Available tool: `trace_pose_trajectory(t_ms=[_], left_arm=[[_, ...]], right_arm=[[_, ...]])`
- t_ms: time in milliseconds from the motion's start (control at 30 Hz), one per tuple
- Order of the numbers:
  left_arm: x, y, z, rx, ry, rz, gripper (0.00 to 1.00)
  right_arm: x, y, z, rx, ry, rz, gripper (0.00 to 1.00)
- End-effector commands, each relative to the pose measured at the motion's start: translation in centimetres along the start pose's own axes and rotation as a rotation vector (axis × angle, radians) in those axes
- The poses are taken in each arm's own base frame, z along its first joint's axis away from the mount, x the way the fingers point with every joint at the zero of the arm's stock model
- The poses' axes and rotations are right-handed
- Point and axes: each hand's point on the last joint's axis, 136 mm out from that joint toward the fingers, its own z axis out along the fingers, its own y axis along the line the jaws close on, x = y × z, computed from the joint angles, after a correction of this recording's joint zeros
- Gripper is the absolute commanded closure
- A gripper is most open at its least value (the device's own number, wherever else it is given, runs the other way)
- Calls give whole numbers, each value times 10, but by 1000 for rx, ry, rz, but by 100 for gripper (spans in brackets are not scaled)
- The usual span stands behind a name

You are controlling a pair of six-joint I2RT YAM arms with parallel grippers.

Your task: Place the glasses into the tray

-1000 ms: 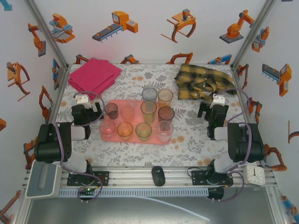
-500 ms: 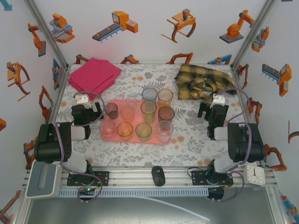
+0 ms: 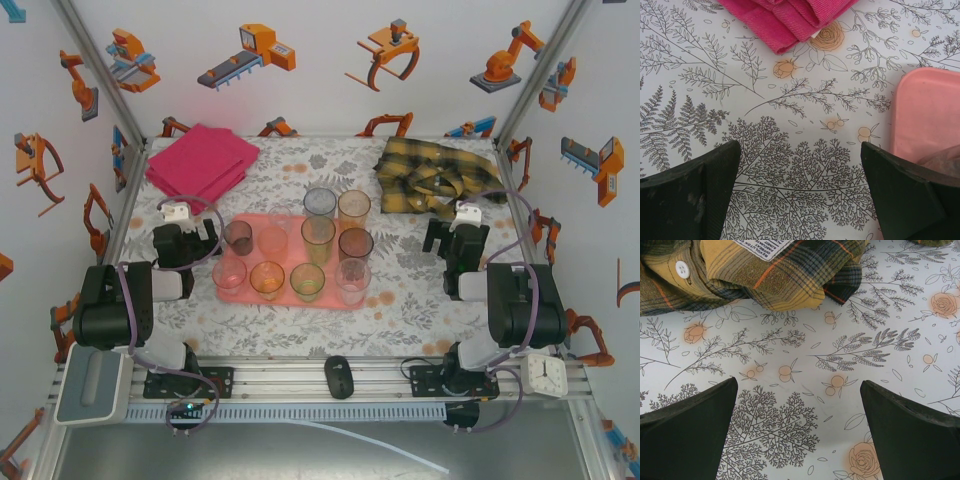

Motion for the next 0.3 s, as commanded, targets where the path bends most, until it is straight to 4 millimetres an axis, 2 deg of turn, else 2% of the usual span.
trace_pose_trajectory(t_ms=[0, 267], left_arm=[[-15, -2, 1, 0, -36, 20, 3], [-15, -1, 1, -3, -35, 19, 3]], right_arm=[[-12, 0, 1, -6, -35, 20, 1], [-12, 1, 1, -10, -36, 16, 1]])
